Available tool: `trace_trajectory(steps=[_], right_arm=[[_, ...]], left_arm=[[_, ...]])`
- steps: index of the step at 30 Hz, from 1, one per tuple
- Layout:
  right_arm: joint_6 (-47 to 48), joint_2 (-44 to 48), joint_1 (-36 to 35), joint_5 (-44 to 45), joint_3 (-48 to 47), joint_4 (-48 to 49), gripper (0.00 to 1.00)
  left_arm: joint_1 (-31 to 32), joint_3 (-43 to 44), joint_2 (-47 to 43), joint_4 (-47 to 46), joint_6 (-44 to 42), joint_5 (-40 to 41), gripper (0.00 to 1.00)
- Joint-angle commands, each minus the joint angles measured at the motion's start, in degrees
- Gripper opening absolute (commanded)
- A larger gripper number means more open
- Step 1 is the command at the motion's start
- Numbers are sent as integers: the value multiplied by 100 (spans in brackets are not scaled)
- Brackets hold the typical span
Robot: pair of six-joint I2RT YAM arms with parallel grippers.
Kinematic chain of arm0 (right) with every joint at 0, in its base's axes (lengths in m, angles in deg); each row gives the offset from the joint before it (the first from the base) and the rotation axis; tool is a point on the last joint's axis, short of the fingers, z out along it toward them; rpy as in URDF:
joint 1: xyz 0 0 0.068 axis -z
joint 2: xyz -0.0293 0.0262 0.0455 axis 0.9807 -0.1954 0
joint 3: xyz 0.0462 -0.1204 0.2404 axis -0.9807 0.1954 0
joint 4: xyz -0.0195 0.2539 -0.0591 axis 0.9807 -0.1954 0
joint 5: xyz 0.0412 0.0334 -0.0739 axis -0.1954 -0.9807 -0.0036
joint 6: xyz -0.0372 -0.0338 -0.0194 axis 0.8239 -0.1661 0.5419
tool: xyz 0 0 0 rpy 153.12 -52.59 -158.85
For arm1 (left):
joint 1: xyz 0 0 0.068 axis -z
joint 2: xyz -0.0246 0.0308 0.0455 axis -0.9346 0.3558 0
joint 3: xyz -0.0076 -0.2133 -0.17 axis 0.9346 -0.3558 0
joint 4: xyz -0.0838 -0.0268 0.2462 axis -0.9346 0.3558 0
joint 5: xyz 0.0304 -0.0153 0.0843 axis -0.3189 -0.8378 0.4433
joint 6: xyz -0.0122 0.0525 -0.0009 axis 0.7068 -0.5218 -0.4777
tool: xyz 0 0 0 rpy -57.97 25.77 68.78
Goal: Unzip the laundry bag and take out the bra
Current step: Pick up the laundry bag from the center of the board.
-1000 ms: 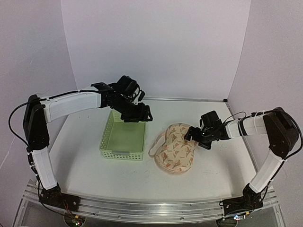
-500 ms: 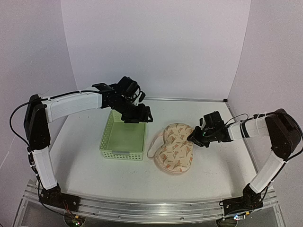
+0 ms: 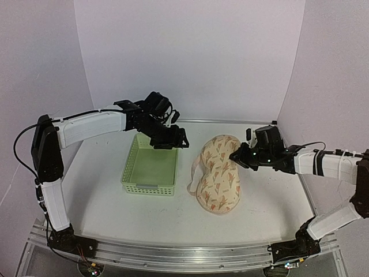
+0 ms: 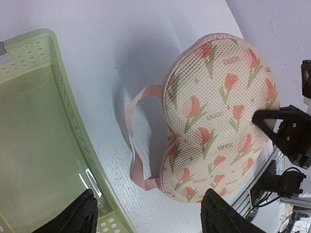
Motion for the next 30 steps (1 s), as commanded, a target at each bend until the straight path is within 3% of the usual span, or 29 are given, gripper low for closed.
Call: trace_trajectory(steps=[1,8,14,25,30], right_arm=[[357,388,-447,694,-505,-417,0],[1488,860,-783,935,-453,-621,0],[3148,1392,-787,299,-596,-906,0],[6475,1306,-800,-1123,-1983,-3411,0],[8167,1003,-794,-1309,-2473,-4699,0]], left_arm=[[34,366,-8,-111,-221,-264,73],[31,492,-177,-111,-550,-484,74],[38,460,-576,-104,-1203,-503,75],[25,284,-1294,-42,-2214,-748,78],[29,-15,-1479,-47,-2297,-1000,78]])
